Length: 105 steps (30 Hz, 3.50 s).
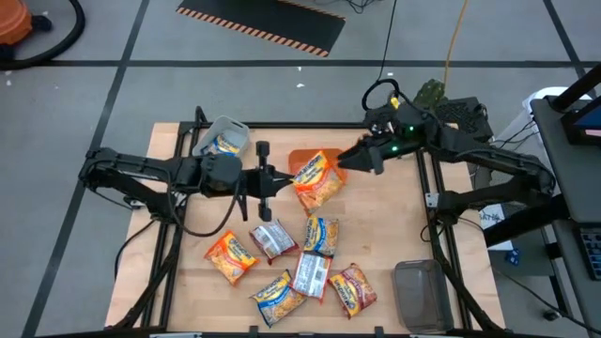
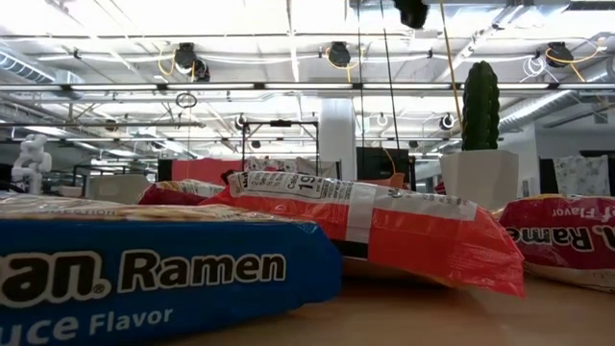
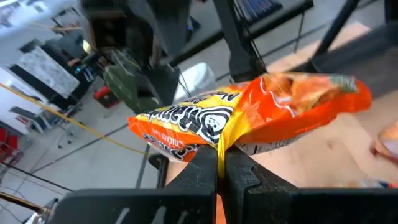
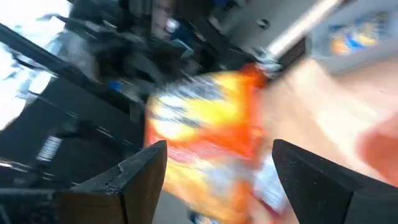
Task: Sort Maruchan noodles
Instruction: Put the top orange noodle pack into the black bin
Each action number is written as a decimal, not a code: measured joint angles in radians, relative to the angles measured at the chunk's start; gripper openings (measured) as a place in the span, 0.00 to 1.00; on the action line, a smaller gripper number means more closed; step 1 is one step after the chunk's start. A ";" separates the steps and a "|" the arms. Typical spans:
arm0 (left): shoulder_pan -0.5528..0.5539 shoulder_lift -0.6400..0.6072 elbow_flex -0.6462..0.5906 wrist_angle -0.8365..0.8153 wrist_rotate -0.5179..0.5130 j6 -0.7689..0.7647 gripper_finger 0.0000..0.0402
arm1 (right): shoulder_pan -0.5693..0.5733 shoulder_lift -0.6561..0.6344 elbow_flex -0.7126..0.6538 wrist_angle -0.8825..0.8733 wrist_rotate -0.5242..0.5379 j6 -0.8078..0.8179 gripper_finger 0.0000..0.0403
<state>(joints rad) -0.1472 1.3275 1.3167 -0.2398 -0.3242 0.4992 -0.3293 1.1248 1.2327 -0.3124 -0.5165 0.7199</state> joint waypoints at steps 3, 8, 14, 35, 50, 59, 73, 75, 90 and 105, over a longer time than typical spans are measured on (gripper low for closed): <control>0.009 0.032 0.016 0.072 -0.001 0.001 0.01 | -0.054 -0.017 0.000 -0.073 -0.065 -0.074 0.71; 0.026 0.092 0.040 0.093 -0.002 -0.006 0.01 | -0.108 -0.017 -0.001 -0.083 -0.265 -0.100 0.71; 0.041 0.141 0.062 0.267 -0.001 -0.010 0.01 | -0.117 -0.011 -0.067 -0.013 -0.386 -0.085 0.71; 0.103 0.140 0.062 0.251 0.011 -0.071 0.01 | -0.114 -0.010 -0.342 0.705 -0.427 0.342 0.57; 0.171 0.140 0.062 0.214 0.132 -0.090 0.01 | -0.111 -0.011 -0.358 0.743 -0.235 0.438 0.56; 0.211 0.140 0.062 0.205 0.170 -0.089 0.01 | -0.087 -0.010 -0.358 0.738 -0.143 0.374 0.50; 0.245 0.130 0.061 0.153 0.170 -0.213 0.10 | -0.087 -0.010 -0.357 0.720 -0.131 0.354 0.37; 0.245 0.125 0.062 0.141 0.169 -0.267 0.16 | -0.087 -0.013 -0.357 0.720 -0.133 0.371 0.37; 0.257 0.050 0.062 -0.128 -0.061 -0.587 0.43 | -0.130 -0.153 -0.357 0.645 -0.303 0.546 0.36; 0.268 0.049 0.061 -0.496 -0.068 -1.076 0.43 | -0.128 -0.368 -0.357 0.251 -0.485 0.459 0.36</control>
<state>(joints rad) 0.1206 1.3762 1.3773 -0.7361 -0.3920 -0.5772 -0.4568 0.7571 0.8757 -0.0613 -1.0017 1.1788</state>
